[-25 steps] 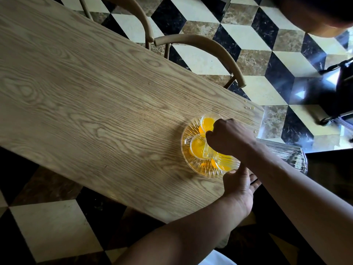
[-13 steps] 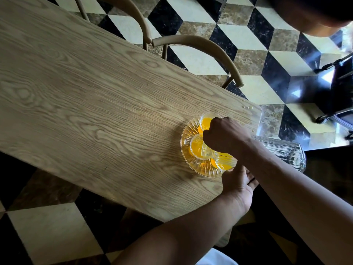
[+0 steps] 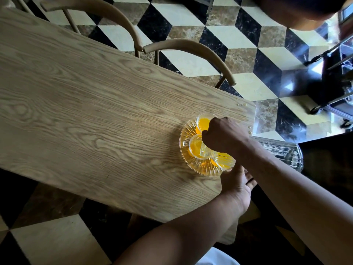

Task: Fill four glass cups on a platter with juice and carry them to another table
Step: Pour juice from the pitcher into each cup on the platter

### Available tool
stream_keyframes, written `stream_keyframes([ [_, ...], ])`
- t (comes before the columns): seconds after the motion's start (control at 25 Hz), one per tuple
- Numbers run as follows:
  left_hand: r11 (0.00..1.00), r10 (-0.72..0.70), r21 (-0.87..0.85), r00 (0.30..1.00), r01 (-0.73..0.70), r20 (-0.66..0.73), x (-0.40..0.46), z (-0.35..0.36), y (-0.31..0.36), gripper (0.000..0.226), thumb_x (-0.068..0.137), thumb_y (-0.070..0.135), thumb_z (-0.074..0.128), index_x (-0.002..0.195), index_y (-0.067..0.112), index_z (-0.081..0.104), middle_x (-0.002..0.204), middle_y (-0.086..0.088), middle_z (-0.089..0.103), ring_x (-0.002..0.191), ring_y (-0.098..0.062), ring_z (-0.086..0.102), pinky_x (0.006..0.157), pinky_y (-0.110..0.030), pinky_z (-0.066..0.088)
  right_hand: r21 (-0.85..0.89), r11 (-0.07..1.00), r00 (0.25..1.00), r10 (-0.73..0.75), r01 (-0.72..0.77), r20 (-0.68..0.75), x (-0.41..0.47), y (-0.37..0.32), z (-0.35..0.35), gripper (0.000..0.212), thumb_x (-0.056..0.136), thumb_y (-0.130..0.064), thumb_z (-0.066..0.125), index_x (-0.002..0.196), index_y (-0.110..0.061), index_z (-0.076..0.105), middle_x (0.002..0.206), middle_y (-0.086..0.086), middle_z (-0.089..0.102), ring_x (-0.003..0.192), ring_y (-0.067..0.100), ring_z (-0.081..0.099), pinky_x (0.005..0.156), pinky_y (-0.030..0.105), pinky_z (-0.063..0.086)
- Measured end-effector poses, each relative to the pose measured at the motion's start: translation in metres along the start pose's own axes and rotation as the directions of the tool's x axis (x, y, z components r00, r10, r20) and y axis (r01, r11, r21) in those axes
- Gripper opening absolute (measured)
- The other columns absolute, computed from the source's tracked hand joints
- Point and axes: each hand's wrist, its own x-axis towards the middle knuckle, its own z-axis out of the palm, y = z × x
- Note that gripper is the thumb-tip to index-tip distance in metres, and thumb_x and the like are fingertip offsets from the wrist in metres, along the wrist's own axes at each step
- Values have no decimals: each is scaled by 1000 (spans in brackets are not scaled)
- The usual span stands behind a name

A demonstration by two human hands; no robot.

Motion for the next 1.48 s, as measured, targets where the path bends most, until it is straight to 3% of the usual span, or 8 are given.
stream_keyframes([
  [0.16,1000,28,-4,999,-28,22,13,-5,-3,44,100,10,64,63,13,40,37,6,44,29,-3,42,34,-15,41,52,998,999,41,-40,-11,1,2,-1,28,86,-23,55,64,-7,51,63,4,54,52,24,52,49,21,37],
  [0.36,980,123,149,991,-130,52,32,-19,-13,48,60,43,85,76,13,51,79,-12,49,76,-21,54,64,-27,60,211,974,993,98,-84,-60,-8,13,-7,32,91,-29,52,76,-2,60,70,13,59,60,31,55,53,27,42],
  [0.68,747,374,557,922,-364,101,20,-41,-26,100,21,98,70,76,20,40,72,1,38,69,-14,39,62,-33,39,470,863,954,272,-185,-124,-38,43,-8,42,95,-40,56,80,-1,66,75,17,64,75,36,60,65,35,47],
  [0.84,691,394,601,907,-401,151,16,-54,-35,93,31,90,78,84,22,42,79,5,37,69,-12,35,59,-26,37,664,722,931,350,-195,-107,-55,60,-5,49,96,-41,57,82,5,66,77,22,68,68,34,59,58,32,39],
  [1.04,515,461,709,853,-482,245,19,-73,-56,64,66,32,97,107,17,51,87,8,45,72,-4,43,68,-12,42,801,575,909,405,-165,-103,-89,72,10,55,95,-50,59,83,3,68,58,8,54,59,26,48,56,32,34],
  [1.24,395,505,746,805,-536,311,8,-104,-63,78,59,38,100,118,22,51,106,8,61,91,2,60,88,-16,51,940,325,904,425,-101,-50,-136,73,24,48,96,-47,56,76,-6,70,37,-10,50,49,17,43,56,30,31],
  [1.36,284,540,787,770,-548,340,1,-131,-52,93,44,60,99,117,22,57,112,-3,72,101,-15,72,93,-31,59,990,136,927,375,-35,-19,-160,58,31,31,93,-29,50,71,-13,65,41,-16,55,52,15,43,51,29,29],
  [1.48,247,558,783,744,-571,367,-15,-161,-30,77,59,29,101,122,13,59,112,-7,74,101,-17,74,86,-21,59,992,120,959,279,23,-56,-178,37,42,31,86,-29,46,69,-11,65,46,-10,56,54,16,45,50,29,29],
])
